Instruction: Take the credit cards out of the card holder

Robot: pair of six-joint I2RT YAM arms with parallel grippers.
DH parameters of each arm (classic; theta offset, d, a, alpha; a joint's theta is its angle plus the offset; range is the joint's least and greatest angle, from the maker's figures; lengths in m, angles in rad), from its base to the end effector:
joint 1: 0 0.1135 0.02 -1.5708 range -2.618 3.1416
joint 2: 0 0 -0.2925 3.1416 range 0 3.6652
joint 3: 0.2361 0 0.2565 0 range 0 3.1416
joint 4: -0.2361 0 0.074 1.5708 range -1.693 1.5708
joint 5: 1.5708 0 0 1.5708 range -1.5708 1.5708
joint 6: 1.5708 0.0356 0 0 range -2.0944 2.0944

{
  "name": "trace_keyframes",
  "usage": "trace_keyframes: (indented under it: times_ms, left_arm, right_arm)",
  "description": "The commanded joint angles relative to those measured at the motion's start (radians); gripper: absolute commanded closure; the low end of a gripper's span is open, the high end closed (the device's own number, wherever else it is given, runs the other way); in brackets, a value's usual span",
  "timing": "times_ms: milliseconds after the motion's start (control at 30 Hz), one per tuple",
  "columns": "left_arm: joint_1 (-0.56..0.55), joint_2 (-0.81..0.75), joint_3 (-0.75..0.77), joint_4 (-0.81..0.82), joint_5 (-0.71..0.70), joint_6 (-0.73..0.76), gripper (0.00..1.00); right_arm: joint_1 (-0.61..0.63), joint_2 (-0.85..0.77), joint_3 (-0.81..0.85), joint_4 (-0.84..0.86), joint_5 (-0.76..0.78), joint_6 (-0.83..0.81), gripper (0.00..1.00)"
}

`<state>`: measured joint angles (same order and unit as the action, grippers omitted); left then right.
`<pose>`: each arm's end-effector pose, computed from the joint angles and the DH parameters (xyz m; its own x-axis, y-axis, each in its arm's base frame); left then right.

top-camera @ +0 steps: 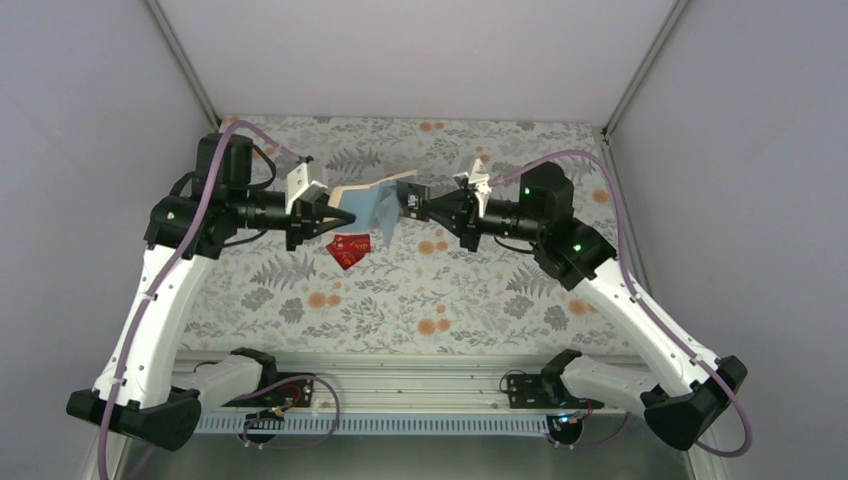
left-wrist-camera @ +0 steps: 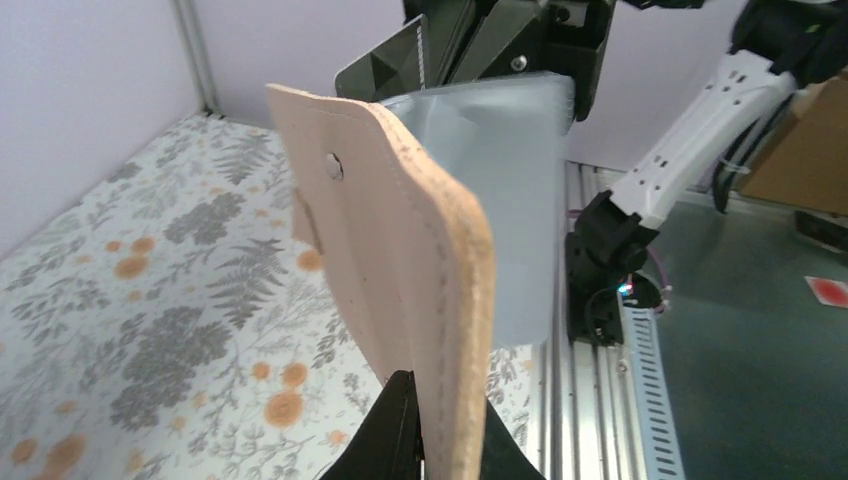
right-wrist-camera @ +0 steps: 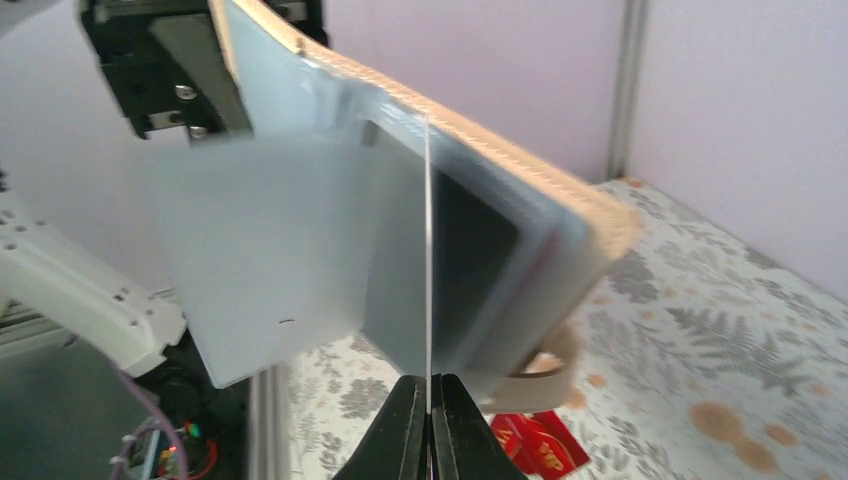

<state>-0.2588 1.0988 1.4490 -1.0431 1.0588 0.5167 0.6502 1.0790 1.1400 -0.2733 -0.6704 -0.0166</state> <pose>0.1574 -0.0738 0.4575 -0.1546 0.2913 -0.9441 0.9778 0.1818 -0.1041 0.1671 0.1549 0.4250 -0.1518 -0.1318 -0.9796 -0.9604 0.2539 0.1147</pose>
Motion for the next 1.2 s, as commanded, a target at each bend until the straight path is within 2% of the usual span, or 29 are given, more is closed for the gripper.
trace_keyframes:
  times_ms: [0, 167, 333, 467, 600, 800, 1033, 1067, 1167]
  left_arm:
    - [0.006, -0.018, 0.006, 0.069, -0.142, -0.074, 0.98]
    - [0.012, -0.020, -0.031, 0.121, -0.311, -0.124, 0.98]
    - [0.014, -0.010, -0.062, 0.159, -0.439, -0.160, 0.97]
    - [0.014, -0.015, -0.080, 0.168, -0.452, -0.162, 0.98]
    - [0.015, -0.018, -0.077, 0.171, -0.463, -0.164, 0.98]
    - [0.016, -0.021, -0.075, 0.166, -0.466, -0.163, 0.98]
    - [0.016, -0.004, -0.075, 0.166, -0.455, -0.161, 0.98]
    - [0.016, -0.002, -0.074, 0.166, -0.452, -0.162, 0.98]
    - [0.015, -0.002, -0.072, 0.162, -0.437, -0.159, 0.98]
  right_arm:
    - [-0.051, -0.022, 0.000, -0.049, 0.110, 0.030, 0.96]
    - [-0.126, -0.005, 0.021, -0.134, 0.228, 0.103, 0.96]
    - [-0.172, 0.081, 0.027, -0.265, 0.327, 0.179, 0.96]
    - [-0.194, 0.228, -0.046, -0.323, 0.211, 0.184, 0.96]
    - [-0.195, 0.356, -0.152, -0.260, 0.100, 0.183, 0.96]
    - [-0.199, 0.545, -0.198, -0.222, 0.073, 0.158, 0.96]
    - [-0.262, 0.636, -0.266, -0.129, 0.067, 0.205, 0.96]
    - [-0.278, 0.642, -0.274, -0.125, 0.081, 0.214, 0.85]
    - [-0.310, 0.606, -0.289, -0.125, 0.175, 0.242, 0.37]
